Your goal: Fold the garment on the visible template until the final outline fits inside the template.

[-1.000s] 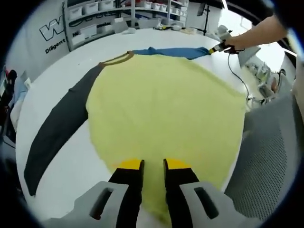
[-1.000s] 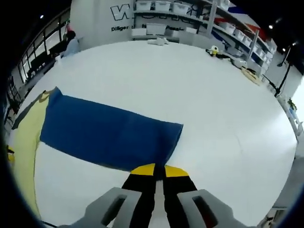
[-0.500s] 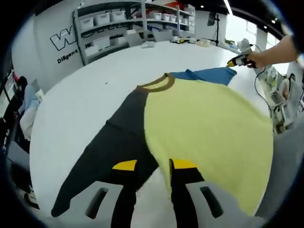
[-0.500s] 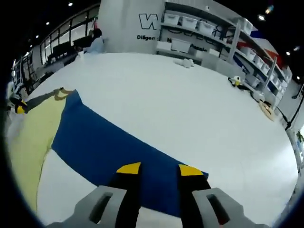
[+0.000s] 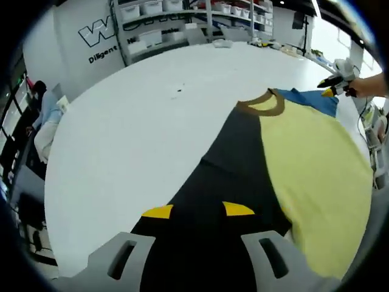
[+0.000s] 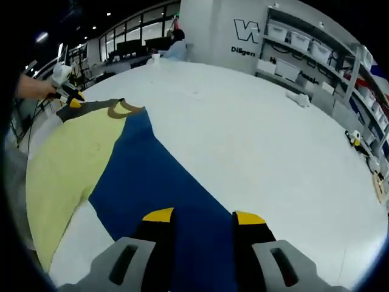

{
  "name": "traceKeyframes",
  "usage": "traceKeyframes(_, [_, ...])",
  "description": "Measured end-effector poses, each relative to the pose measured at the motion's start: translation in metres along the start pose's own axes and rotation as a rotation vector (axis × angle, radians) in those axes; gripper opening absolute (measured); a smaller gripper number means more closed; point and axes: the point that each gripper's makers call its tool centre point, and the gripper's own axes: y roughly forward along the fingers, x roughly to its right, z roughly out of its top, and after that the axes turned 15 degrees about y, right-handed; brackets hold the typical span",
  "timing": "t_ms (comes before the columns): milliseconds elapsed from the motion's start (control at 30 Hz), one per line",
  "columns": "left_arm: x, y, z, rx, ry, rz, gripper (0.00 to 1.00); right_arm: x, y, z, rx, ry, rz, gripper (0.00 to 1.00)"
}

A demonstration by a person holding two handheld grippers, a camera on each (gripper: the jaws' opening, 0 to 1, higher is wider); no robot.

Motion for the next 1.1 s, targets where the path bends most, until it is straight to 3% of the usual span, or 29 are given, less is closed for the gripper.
traceKeyframes(100, [-0.006, 0.003, -0.011, -0.035, -0.02, -0.01, 0.25, -0.001, 0.008, -0.002, -0.026, -0.026, 0.006, 0.31])
traceKeyframes(200, [-0.015, 0.002, -0.018, -0.039, -0.084, -0.002, 0.3, -0.004, 0.017, -0.005, -0.053, -0.033, 0.012, 0.3])
traceKeyframes(300, [-0.015, 0.0, -0.022, -0.044, -0.086, -0.007, 0.27, -0.007, 0.021, 0.001, -0.032, -0.021, 0.01, 0.28])
traceKeyframes(500, [-0.021, -0.008, -0.038, -0.028, -0.178, 0.032, 0.24, -0.012, 0.03, 0.011, -0.016, -0.018, 0.011, 0.26])
traceKeyframes(1000, [-0.019, -0.029, -0.067, -0.03, -0.329, 0.139, 0.18, -0.009, 0.034, 0.016, 0.019, 0.066, -0.02, 0.34])
traceKeyframes(1100, [-0.021, -0.034, -0.069, -0.05, -0.299, 0.154, 0.21, -0.011, 0.035, 0.017, 0.012, 0.055, -0.019, 0.33])
